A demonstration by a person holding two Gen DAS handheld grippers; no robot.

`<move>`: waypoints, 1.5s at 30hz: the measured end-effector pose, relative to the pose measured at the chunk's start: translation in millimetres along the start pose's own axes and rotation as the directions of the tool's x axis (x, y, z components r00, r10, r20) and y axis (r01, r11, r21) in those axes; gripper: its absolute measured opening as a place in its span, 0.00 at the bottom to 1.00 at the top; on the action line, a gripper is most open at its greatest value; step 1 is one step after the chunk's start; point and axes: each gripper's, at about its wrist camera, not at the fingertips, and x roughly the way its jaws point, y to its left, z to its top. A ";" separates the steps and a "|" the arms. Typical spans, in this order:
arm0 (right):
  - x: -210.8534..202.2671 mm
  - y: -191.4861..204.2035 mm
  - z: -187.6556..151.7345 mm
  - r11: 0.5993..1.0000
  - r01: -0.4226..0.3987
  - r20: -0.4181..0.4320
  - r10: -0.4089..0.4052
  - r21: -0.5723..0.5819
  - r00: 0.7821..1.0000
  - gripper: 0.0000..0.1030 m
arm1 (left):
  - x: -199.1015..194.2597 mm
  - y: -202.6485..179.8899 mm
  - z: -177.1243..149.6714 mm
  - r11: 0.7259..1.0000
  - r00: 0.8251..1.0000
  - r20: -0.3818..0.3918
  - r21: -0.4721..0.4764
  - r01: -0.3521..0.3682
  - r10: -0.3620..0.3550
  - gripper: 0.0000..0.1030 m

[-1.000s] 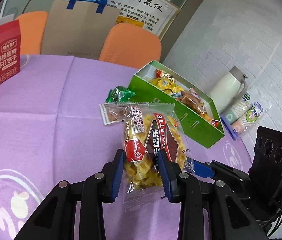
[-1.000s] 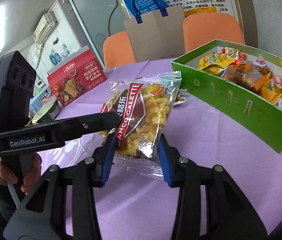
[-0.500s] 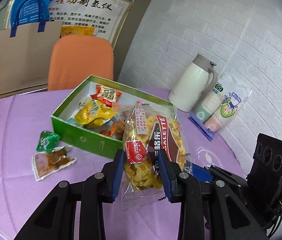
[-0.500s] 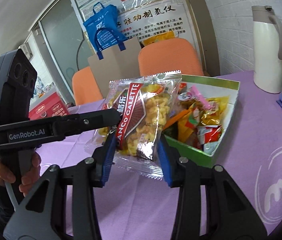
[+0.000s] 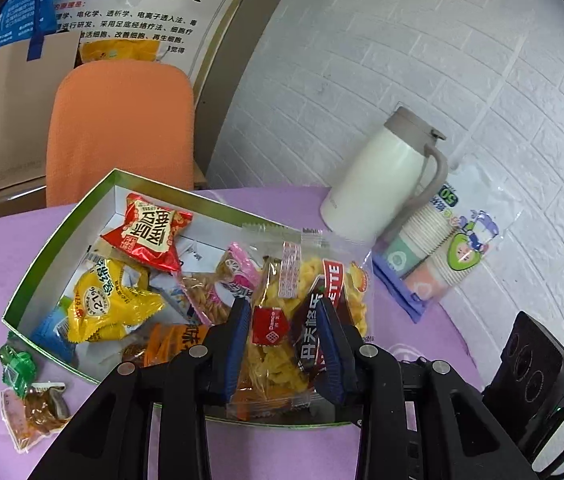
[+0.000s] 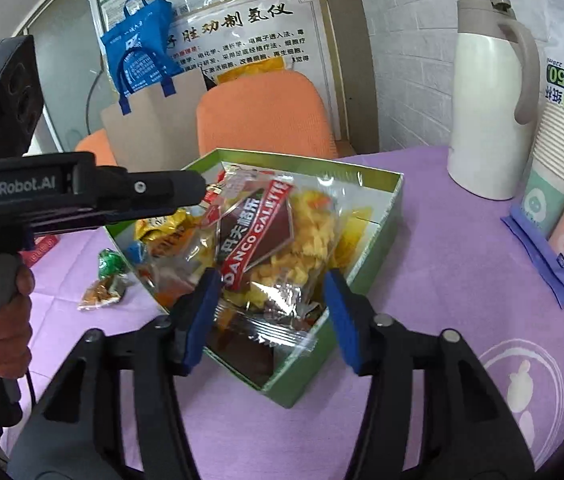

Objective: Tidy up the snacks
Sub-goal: 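Carry the Danco Galette bag into the green box and open both tools, then move both tools back toward the clear meat pouch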

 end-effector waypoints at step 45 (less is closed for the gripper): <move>-27.0 65.3 -44.2 0.992 -0.064 0.042 0.070 -0.112 0.997 0.85 | -84.6 47.2 -104.5 0.959 0.950 0.142 -0.088 -0.269 0.280 0.88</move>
